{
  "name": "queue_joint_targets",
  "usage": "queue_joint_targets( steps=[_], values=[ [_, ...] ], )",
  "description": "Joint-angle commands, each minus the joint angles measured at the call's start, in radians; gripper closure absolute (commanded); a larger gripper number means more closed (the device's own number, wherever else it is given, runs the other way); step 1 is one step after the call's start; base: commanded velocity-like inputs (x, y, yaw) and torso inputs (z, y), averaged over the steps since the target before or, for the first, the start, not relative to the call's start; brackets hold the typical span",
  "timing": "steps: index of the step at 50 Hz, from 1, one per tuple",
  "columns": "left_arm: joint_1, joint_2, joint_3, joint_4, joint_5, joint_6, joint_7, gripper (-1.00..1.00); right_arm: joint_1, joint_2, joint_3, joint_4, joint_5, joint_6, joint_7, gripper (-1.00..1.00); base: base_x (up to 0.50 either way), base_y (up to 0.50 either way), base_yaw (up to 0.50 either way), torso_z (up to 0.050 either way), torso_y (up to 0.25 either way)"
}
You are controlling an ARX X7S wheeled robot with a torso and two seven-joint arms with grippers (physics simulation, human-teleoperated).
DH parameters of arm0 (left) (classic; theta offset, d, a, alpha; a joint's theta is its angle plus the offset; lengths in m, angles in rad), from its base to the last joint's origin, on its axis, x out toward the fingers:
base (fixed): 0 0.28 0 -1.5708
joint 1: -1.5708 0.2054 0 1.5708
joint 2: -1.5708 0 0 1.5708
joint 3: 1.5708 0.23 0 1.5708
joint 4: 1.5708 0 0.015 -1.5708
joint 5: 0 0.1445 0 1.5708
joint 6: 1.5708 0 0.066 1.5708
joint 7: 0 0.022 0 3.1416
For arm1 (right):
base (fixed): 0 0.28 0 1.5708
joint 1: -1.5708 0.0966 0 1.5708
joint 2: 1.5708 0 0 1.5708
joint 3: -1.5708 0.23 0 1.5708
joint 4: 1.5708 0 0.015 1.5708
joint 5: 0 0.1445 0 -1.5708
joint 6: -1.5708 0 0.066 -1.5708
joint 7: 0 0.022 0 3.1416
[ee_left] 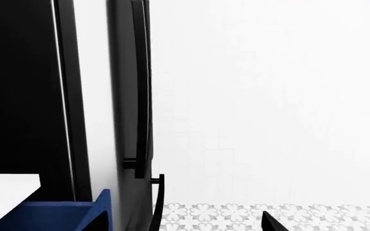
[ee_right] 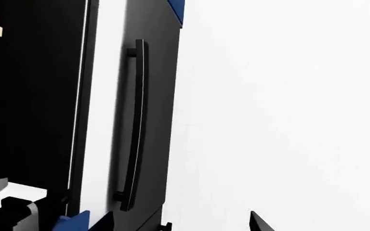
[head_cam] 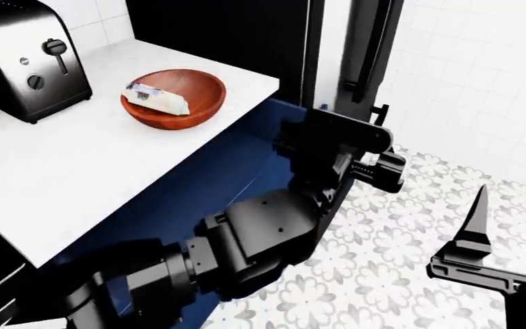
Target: Place the bar in the bowl and close the drawer.
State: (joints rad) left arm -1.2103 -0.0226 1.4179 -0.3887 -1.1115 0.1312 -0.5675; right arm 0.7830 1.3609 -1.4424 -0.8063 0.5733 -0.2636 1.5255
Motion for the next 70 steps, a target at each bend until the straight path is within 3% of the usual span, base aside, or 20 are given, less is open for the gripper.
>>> queue_joint_targets(
  steps=[1, 31, 53, 70],
  values=[
    [0.05, 0.023, 0.138, -0.11, -0.073, 0.121, 0.016, -1.0, -0.034, 0.029, 0.024, -0.053, -0.035, 0.003, 0.032, -1.0, 0.0, 0.0, 0.0, 0.0, 0.0],
    [0.29, 0.023, 0.135, -0.158, -0.04, 0.101, 0.052, -1.0, -0.071, -0.043, 0.085, -0.041, -0.018, 0.092, -0.005, -1.0, 0.0, 0.0, 0.0, 0.0, 0.0],
    [0.36, 0.023, 0.136, -0.23, -0.111, 0.096, 0.105, -1.0, -0.092, -0.046, 0.105, -0.035, -0.019, 0.091, -0.016, -1.0, 0.0, 0.0, 0.0, 0.0, 0.0],
    [0.386, 0.023, 0.138, -0.333, -0.191, 0.131, 0.066, -1.0, -0.111, -0.061, 0.115, -0.028, -0.023, 0.097, -0.019, -1.0, 0.0, 0.0, 0.0, 0.0, 0.0]
  ],
)
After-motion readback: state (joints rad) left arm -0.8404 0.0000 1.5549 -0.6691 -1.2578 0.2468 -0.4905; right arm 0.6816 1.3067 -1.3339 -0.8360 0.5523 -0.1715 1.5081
